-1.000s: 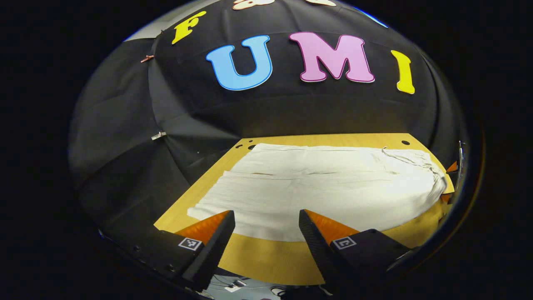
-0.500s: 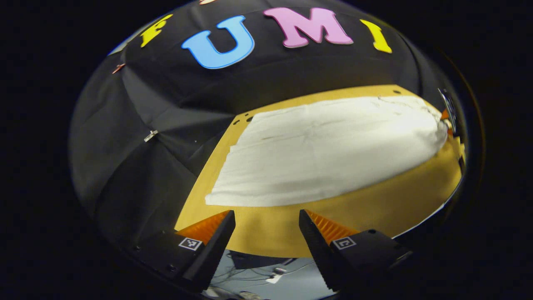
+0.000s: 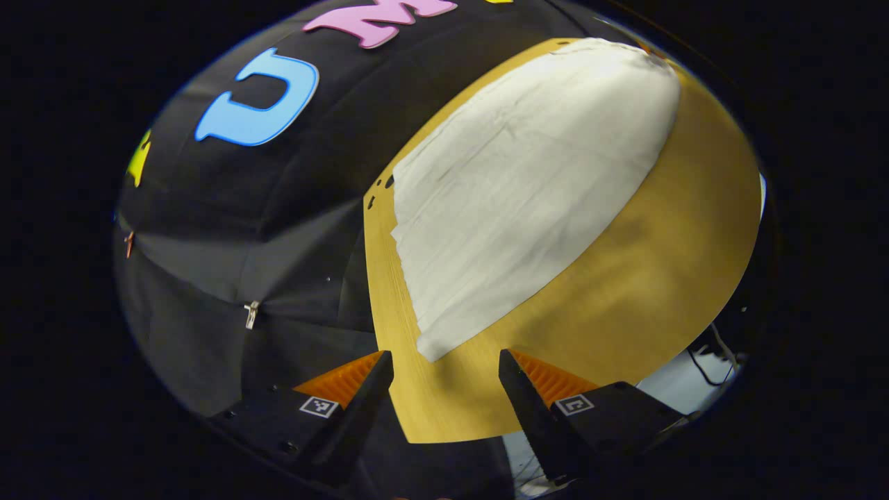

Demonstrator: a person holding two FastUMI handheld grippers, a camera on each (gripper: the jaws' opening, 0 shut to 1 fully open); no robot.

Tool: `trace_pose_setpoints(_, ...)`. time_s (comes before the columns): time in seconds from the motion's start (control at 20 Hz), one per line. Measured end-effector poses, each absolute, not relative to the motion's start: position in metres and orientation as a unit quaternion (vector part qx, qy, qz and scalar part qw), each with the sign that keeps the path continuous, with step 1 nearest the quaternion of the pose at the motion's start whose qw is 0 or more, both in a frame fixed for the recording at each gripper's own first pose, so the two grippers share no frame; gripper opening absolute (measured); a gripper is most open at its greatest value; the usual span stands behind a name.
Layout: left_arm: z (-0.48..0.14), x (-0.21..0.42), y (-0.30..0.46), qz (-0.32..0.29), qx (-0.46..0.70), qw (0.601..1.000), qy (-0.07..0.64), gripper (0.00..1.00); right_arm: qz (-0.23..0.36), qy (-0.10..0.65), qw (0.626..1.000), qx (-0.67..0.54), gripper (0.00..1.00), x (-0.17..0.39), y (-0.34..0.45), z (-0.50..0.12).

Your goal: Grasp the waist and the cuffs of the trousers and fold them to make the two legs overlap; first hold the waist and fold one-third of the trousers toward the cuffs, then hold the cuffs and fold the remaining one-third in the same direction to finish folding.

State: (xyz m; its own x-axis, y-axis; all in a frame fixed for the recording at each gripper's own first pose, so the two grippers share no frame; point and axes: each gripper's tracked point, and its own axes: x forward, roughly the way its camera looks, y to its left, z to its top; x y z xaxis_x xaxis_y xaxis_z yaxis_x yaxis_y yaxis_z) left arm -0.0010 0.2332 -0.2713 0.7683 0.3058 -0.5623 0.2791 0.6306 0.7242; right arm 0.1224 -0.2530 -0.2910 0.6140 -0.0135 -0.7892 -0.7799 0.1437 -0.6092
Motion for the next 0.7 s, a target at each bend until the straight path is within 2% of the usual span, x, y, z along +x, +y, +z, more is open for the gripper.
trace_pose_setpoints(0.25,-0.302,0.033,0.257,-0.104,0.508,0.776,0.359,0.97,0.283,0.326,0.662,-0.612,0.05,0.123,-0.253,-0.291)
trace_pose_setpoints(0.5,-0.311,0.064,0.255,-0.207,0.562,0.712,0.367,0.92,0.275,0.341,0.676,-0.592,0.05,0.126,-0.254,-0.291)
trace_pose_setpoints(0.6,-0.312,0.074,0.251,-0.249,0.565,0.687,0.383,0.83,0.272,0.341,0.675,-0.595,0.05,0.125,-0.253,-0.291)
trace_pose_setpoints(0.7,-0.312,0.086,0.251,-0.265,0.563,0.674,0.398,0.74,0.269,0.343,0.675,-0.595,0.05,0.126,-0.254,-0.291)
